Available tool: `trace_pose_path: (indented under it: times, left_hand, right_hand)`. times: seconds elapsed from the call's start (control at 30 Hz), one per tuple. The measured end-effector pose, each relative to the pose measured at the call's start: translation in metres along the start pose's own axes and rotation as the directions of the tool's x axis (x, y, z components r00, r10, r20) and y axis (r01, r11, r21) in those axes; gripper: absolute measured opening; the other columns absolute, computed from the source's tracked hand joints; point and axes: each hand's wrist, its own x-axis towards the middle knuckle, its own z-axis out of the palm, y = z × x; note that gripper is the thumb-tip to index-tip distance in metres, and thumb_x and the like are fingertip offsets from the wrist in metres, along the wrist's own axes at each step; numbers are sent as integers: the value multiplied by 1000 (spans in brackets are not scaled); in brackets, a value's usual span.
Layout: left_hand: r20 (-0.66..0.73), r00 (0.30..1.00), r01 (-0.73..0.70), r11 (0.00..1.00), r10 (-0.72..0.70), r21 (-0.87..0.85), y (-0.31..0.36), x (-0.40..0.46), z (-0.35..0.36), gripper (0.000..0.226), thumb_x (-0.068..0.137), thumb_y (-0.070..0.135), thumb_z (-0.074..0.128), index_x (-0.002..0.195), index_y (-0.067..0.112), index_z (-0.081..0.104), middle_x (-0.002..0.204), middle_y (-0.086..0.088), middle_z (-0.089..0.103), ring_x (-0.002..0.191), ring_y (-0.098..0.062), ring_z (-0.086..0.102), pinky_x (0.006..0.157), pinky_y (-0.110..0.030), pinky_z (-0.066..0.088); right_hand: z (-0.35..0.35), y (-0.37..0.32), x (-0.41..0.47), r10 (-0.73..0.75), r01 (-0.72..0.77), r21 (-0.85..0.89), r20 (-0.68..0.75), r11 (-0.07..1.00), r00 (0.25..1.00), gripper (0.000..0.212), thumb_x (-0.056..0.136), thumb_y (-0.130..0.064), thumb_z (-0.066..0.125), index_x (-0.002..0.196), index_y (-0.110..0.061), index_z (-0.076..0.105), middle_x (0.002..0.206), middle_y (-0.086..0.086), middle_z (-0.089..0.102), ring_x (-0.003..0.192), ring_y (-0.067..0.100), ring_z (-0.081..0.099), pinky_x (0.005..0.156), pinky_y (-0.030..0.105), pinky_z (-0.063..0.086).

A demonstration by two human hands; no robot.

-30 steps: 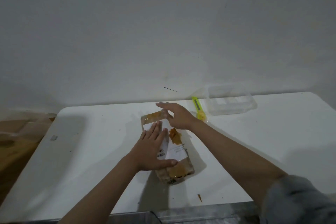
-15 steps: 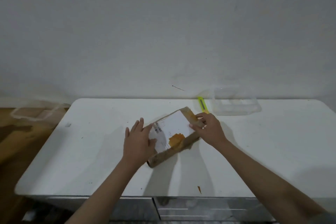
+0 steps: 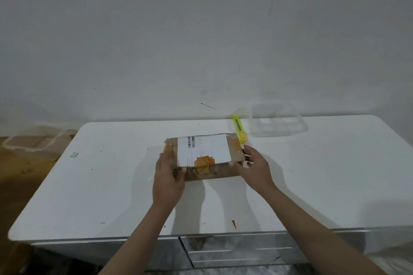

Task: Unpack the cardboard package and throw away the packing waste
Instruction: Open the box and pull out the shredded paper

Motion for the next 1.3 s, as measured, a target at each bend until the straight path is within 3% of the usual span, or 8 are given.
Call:
trace_pose_path:
  times: [0.17, 0.43, 0.6, 0.8, 0.9, 1.0, 1.13, 1.3]
  left_hand:
    - [-33, 997, 74, 997, -75, -28, 6, -4, 0, 81, 87, 26, 66, 149, 6, 17, 149, -11, 36, 135, -24, 35, 96, -23, 32]
    - [-73, 997, -29, 996, 35, 80, 4, -3, -9, 83, 85, 40, 64, 150, 16, 18, 142, -4, 45, 118, -23, 53, 71, -26, 42]
    - [-97, 994, -45, 992, 57, 116, 5, -3, -11, 83, 83, 45, 64, 149, 19, 21, 132, -5, 55, 97, -24, 63, 58, -24, 40]
    - [-98, 993, -52, 989, 66, 141, 7, 5, -14, 83, 83, 53, 60, 148, 17, 24, 136, -5, 51, 112, -24, 58, 67, -27, 40]
    - [-89, 994, -55, 991, 66, 125, 5, 9, -19, 86, 79, 60, 60, 147, 19, 26, 131, -3, 56, 112, -23, 58, 71, -31, 47]
    - [-83, 993, -84, 996, 84, 12, 0, 15, -23, 90, 74, 59, 66, 145, 20, 28, 125, -3, 59, 115, -21, 55, 79, -30, 47]
    - [-57, 995, -86, 992, 81, -89, -3, 17, -23, 94, 70, 56, 70, 146, 25, 24, 118, 5, 58, 103, -11, 57, 73, -24, 45]
    - [-70, 995, -78, 993, 72, -88, -1, 14, -19, 99, 66, 65, 64, 147, 32, 18, 112, 18, 52, 88, -4, 58, 69, -29, 55]
  right_hand:
    - [-1, 7, 0, 13, -12, 34, -21, 999, 1000, 54, 74, -18, 80, 123, -12, 60, 115, 0, 64, 101, 13, 60, 96, 33, 50]
    - [3, 2, -2, -65, 63, -33, -92, 998, 994, 50, 80, -31, 74, 125, -14, 60, 105, -8, 61, 98, 11, 59, 83, 20, 46]
    - [6, -4, -3, -77, 68, -59, -171, 996, 982, 46, 79, -34, 74, 119, -16, 62, 87, -5, 65, 81, 6, 61, 69, 6, 42]
    - [10, -11, 1, -109, 67, -183, -229, 981, 967, 40, 83, -47, 65, 117, -28, 57, 69, 4, 65, 67, 15, 63, 58, 19, 45]
    - [8, -11, 4, -128, 57, -287, -237, 956, 963, 44, 83, -55, 58, 119, -31, 54, 75, 2, 68, 66, 18, 64, 59, 30, 49]
    - [8, -10, 5, -208, 118, -347, -235, 930, 950, 42, 85, -57, 55, 117, -30, 56, 96, -10, 68, 76, 16, 65, 63, 30, 50]
    - [7, -9, 4, -265, 213, -253, -192, 944, 945, 32, 88, -39, 60, 112, -20, 58, 95, -8, 68, 92, 12, 65, 68, 24, 48]
    - [8, -11, 5, -255, 221, -189, -184, 957, 949, 36, 88, -36, 61, 117, -16, 54, 82, -6, 71, 74, 3, 66, 59, 9, 45]
